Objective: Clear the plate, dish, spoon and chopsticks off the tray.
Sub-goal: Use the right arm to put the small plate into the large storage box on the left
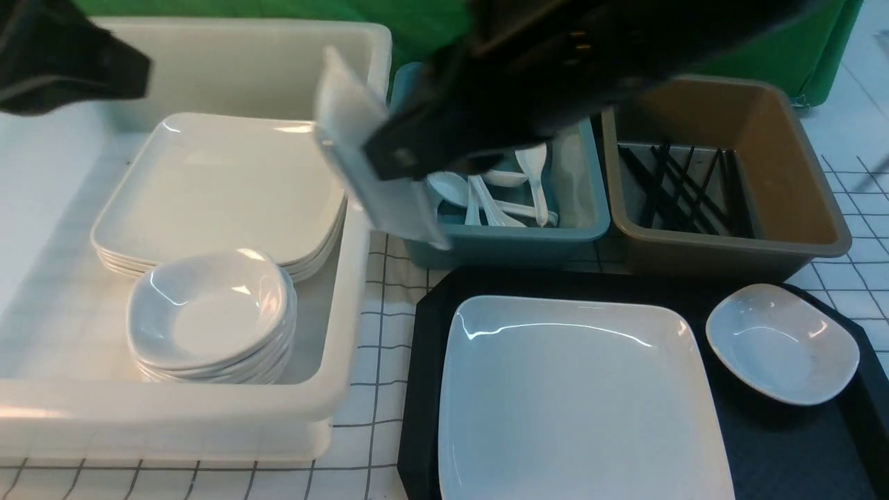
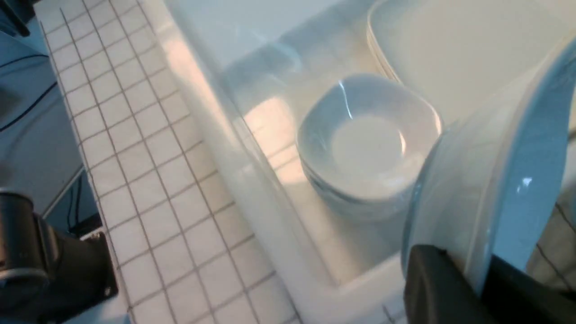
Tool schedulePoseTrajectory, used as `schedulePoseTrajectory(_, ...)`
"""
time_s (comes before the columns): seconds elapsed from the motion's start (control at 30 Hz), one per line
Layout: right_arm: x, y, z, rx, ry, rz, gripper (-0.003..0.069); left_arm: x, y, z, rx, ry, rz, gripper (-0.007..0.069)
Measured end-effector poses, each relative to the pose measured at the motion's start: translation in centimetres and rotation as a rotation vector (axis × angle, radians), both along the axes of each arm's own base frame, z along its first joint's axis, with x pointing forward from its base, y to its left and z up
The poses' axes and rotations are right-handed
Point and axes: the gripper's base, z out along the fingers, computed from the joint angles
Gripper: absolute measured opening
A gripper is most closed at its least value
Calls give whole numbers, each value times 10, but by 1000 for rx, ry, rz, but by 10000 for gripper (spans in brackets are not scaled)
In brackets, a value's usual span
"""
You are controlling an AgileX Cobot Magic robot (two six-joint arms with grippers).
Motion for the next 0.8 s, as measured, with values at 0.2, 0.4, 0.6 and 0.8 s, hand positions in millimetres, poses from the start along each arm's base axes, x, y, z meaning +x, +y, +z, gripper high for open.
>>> schedulePoseTrajectory(0.2,24,71,-39,-16,-46,45,45,-12,33,-17,-51,47,207,-3)
schedulePoseTrajectory(0.4,33,115,-90,-74,-30,89,45,-12,39,-32,-65,97,240,-3)
schedulePoseTrajectory(0.6,36,129,-120,-143,-61,103,58,-12,39,-32,-73,103,236,-3)
schedulePoseTrajectory(0.8,32,134,-123,-156,-89,118,261,-12,38,-32,-82,104,232,-3)
